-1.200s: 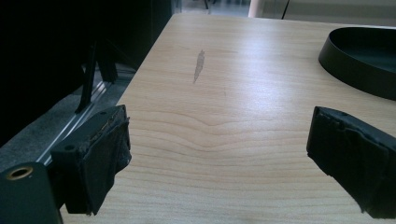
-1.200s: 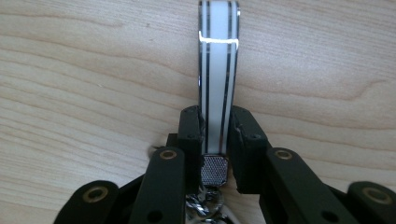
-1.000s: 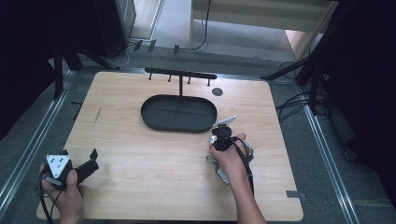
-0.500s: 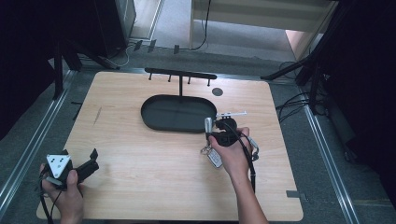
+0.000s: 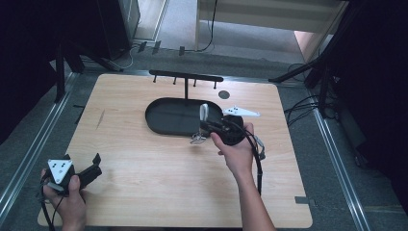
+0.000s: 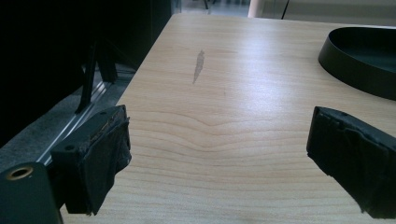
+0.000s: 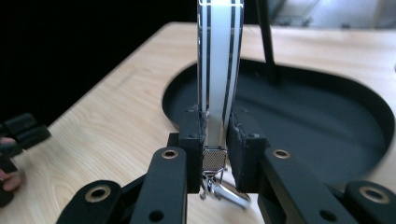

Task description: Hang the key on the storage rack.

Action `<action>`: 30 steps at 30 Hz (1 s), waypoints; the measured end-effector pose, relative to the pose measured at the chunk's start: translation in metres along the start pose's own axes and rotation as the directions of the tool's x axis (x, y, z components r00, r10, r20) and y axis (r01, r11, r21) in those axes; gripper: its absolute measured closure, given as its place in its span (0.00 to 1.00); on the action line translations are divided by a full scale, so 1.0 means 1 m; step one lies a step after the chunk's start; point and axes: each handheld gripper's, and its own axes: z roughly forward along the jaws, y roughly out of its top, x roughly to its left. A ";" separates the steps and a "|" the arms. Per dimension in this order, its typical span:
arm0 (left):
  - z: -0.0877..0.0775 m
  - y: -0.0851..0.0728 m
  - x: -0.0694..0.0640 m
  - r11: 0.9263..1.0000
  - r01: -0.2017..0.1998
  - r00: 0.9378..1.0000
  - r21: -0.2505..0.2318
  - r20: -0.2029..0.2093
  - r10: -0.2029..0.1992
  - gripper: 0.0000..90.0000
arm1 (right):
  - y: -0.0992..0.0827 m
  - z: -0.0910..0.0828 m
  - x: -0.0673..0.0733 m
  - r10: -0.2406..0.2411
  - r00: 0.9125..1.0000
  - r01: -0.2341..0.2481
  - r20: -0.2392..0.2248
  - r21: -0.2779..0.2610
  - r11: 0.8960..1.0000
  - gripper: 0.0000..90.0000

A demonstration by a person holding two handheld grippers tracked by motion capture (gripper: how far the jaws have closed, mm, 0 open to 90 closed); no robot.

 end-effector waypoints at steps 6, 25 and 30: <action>0.000 0.000 0.001 1.000 0.003 1.000 0.003 0.002 -0.003 0.07 | 0.008 0.008 -0.005 -0.037 0.997 0.031 -0.061 -0.104 0.994 0.86; 0.000 0.000 0.001 1.000 0.011 1.000 0.003 0.007 -0.011 0.07 | 0.032 0.070 -0.036 0.015 0.975 -0.048 -0.223 -0.142 0.989 0.87; 0.000 0.000 0.002 1.000 0.013 1.000 0.002 0.009 -0.013 0.07 | 0.036 0.077 -0.045 0.059 0.970 -0.092 -0.236 -0.134 0.987 0.86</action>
